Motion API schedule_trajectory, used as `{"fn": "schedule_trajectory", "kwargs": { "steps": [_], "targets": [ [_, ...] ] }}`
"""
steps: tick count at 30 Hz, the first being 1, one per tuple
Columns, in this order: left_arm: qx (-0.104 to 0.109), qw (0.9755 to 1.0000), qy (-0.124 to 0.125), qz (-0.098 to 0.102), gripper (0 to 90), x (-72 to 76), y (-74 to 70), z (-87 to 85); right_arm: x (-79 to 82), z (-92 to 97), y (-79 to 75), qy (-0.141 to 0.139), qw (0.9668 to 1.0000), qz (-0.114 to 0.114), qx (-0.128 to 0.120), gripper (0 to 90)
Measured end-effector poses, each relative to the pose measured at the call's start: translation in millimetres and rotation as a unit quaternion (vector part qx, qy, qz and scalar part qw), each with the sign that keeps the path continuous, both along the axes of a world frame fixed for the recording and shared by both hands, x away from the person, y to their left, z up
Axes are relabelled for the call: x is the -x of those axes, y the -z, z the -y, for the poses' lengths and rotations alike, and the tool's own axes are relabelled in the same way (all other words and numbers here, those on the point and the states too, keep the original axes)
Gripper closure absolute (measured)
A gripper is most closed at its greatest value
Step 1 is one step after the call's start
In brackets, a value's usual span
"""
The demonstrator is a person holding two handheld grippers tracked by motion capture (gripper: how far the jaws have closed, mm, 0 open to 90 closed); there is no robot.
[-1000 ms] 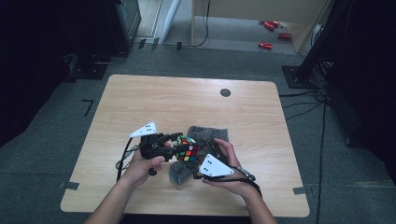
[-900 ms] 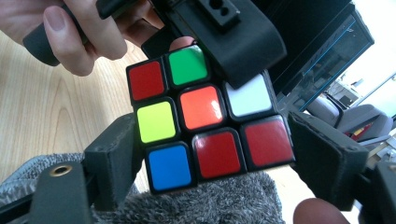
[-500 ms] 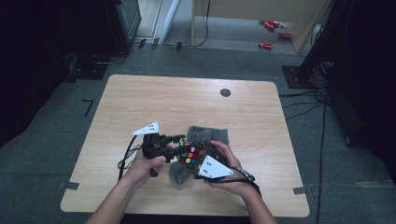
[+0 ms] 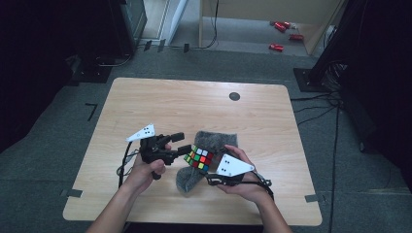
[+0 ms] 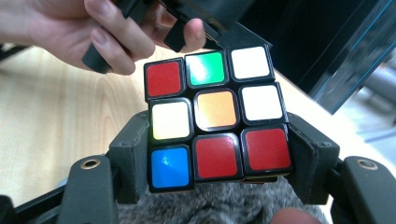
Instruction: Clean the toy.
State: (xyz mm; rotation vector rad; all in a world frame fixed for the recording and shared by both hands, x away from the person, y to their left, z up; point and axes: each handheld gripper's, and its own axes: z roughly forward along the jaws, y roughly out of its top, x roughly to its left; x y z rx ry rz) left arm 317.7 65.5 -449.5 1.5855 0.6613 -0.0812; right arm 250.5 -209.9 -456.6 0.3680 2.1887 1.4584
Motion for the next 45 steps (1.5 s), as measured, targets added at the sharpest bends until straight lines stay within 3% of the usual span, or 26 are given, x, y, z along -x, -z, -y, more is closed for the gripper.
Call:
{"fn": "schedule_trajectory", "kwargs": {
  "steps": [4,10,12,15,16,19,21,22,23,24,26,28,31,36,38,40,42,45],
  "targets": [
    [-0.029,0.9994,-0.006,0.016,25.8,1.7,5.1,2.8,-2.1,12.7,-8.0,0.002,0.9994,-0.031,-0.014,34.1],
    [-0.081,0.9957,0.002,0.046,27.3,8.4,14.8,24.0,2.1,43.9,-13.0,0.031,0.9984,-0.044,-0.015,34.1],
    [-0.096,0.9947,0.004,0.037,31.9,9.1,18.8,32.6,3.4,54.7,-14.3,0.043,0.9977,-0.048,-0.023,34.1],
    [-0.14,0.9898,-0.022,0.018,32.8,8.1,27.2,47.0,4.7,65.5,-13.1,0.051,0.9967,-0.05,-0.037,34.0],
    [-0.158,0.9865,-0.038,0.015,32.2,7.8,30.6,52.5,4.7,67.4,-11.9,0.053,0.9964,-0.051,-0.041,34.0],
    [-0.227,0.97,-0.085,0.018,27.9,8.5,41.7,68.2,4.7,68.9,-8.8,0.051,0.9965,-0.056,-0.034,34.0],
    [-0.257,0.9607,-0.103,0.017,32.1,9.8,49.6,75.7,4.6,69.4,-6.2,0.048,0.9961,-0.063,-0.037,34.0],
    [-0.273,0.9555,-0.109,0.022,40.8,11.1,53.2,78.4,4.6,69.3,-4.9,0.048,0.996,-0.066,-0.034,34.0],
    [-0.286,0.9517,-0.108,0.03,51.2,12.4,56.2,79.8,4.5,68.9,-3.4,0.048,0.9959,-0.069,-0.032,34.0],
    [-0.288,0.9514,-0.103,0.033,61.6,13.3,58.5,79.8,4.5,68.8,-2.0,0.049,0.9957,-0.072,-0.031,34.0],
    [-0.277,0.9556,-0.095,0.029,77.6,13.0,59.5,76.0,4.2,68.1,0.0,0.049,0.9954,-0.077,-0.029,34.0],
    [-0.256,0.9623,-0.089,0.019,85.3,10.5,56.5,68.6,4.1,67.3,1.1,0.049,0.9954,-0.078,-0.027,34.0],
    [-0.223,0.9709,-0.084,0.025,87.6,8.5,47.9,55.1,4.6,66.7,2.8,0.052,0.9952,-0.079,-0.024,34.0],
    [-0.161,0.9818,-0.086,0.052,88.4,10.5,27.7,29.2,4.5,65.6,7.9,0.06,0.9948,-0.082,-0.015,34.0],
    [-0.127,0.9872,-0.075,0.062,88.4,11.9,19.2,19.2,4.1,63.9,10.0,0.06,0.9947,-0.083,-0.012,34.0],
    [-0.081,0.9934,-0.047,0.066,88.4,13.1,11.8,10.9,4.3,60.5,12.2,0.06,0.9946,-0.085,-0.007,34.0],
    [-0.055,0.9957,-0.013,0.074,88.3,16.0,6.3,9.4,4.6,54.9,14.3,0.056,0.9947,-0.086,-0.003,34.0],
    [-0.032,0.9959,0.029,0.079,88.1,21.1,3.4,14.4,6.0,44.6,15.2,0.044,0.9954,-0.085,0.002,34.0]
  ]
}}
